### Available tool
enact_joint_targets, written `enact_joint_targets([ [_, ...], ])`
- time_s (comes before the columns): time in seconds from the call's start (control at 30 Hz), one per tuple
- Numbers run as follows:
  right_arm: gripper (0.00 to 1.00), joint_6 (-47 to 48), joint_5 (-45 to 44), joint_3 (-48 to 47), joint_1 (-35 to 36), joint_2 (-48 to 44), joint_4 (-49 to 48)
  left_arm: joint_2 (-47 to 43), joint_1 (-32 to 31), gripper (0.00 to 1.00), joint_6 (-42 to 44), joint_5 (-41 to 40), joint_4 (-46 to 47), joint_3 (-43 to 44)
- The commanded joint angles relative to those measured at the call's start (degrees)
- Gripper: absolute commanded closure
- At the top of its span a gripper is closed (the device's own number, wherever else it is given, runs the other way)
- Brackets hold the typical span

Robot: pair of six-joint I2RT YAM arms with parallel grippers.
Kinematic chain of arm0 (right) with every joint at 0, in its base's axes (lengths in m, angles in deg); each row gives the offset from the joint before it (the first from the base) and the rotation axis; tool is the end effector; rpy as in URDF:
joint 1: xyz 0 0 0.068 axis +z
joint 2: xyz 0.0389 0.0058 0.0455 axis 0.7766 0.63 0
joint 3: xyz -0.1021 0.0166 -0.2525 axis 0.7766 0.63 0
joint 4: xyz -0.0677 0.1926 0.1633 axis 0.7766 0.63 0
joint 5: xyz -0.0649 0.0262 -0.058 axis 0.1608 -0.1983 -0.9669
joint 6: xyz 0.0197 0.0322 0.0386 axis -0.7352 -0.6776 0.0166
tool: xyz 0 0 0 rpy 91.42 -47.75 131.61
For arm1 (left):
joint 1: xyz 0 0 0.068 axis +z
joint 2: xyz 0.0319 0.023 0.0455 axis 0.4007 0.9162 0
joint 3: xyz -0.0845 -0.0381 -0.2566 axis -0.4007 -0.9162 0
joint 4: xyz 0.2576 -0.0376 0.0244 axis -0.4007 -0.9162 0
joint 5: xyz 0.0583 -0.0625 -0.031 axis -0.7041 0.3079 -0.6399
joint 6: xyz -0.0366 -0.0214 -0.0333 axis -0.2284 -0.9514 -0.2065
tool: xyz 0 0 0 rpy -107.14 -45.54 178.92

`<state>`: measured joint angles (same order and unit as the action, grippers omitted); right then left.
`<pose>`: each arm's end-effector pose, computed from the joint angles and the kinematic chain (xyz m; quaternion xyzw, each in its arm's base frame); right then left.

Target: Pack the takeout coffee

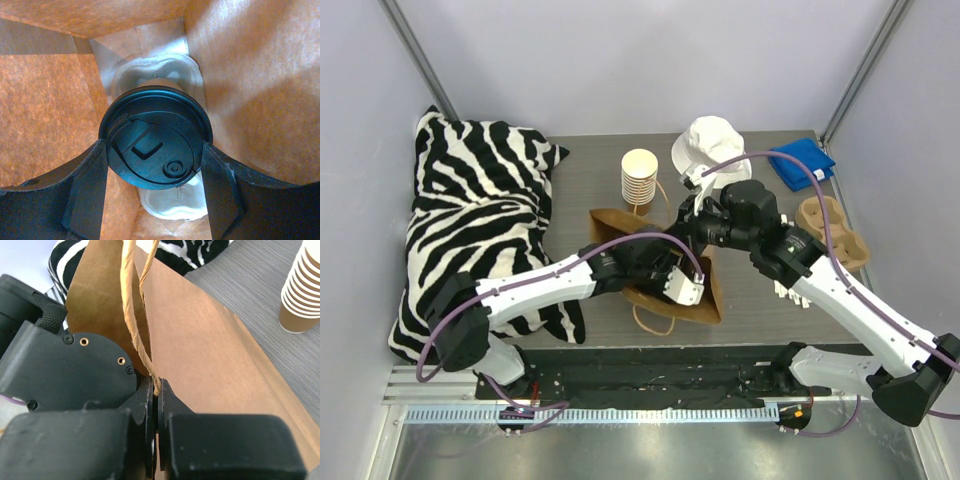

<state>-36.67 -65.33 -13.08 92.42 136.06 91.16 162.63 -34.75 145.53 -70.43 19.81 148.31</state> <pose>0.1739 0.1705 0.3856 -0.3239 0.7415 0.3772 0.4505 0.1709 -0.2821 0.2614 0.7903 0.4760 -0.0339 0.3844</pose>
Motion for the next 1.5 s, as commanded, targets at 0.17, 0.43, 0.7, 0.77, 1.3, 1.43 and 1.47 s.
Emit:
enact_joint_targets([
  [0.17, 0.99, -4.5, 9.6, -3.5, -6.9, 2.8, -4.7, 7.4, 2.6, 1.0, 1.3, -1.6, -8.6, 6.7],
  [0.43, 0.99, -9.2, 19.7, -8.3, -14.6, 10.0, -4.6, 17.6, 6.3, 1.0, 1.3, 0.2, -21.4, 19.7],
  [0.7, 0.99, -10.8, 23.9, -11.7, -18.4, 16.2, -3.9, 27.3, 10.6, 1.0, 2.0, 4.7, -36.2, 35.7],
  [0.77, 0.99, -11.7, 25.5, -12.4, -19.2, 18.7, -3.6, 29.2, 11.4, 1.0, 3.0, 5.2, -37.6, 37.2],
  [1.3, 0.99, -11.3, 30.7, -18.9, -22.1, 29.0, 0.1, 39.6, 12.7, 1.0, 4.5, 6.9, -42.1, 44.0],
  [1.43, 0.99, -10.2, 31.3, -19.4, -22.6, 29.6, 1.1, 41.7, 12.6, 1.0, 4.6, 7.6, -41.4, 43.9],
  [1.47, 0.99, -10.1, 31.5, -19.4, -22.8, 29.7, 1.2, 42.1, 12.6, 1.0, 4.6, 7.6, -41.2, 43.9],
])
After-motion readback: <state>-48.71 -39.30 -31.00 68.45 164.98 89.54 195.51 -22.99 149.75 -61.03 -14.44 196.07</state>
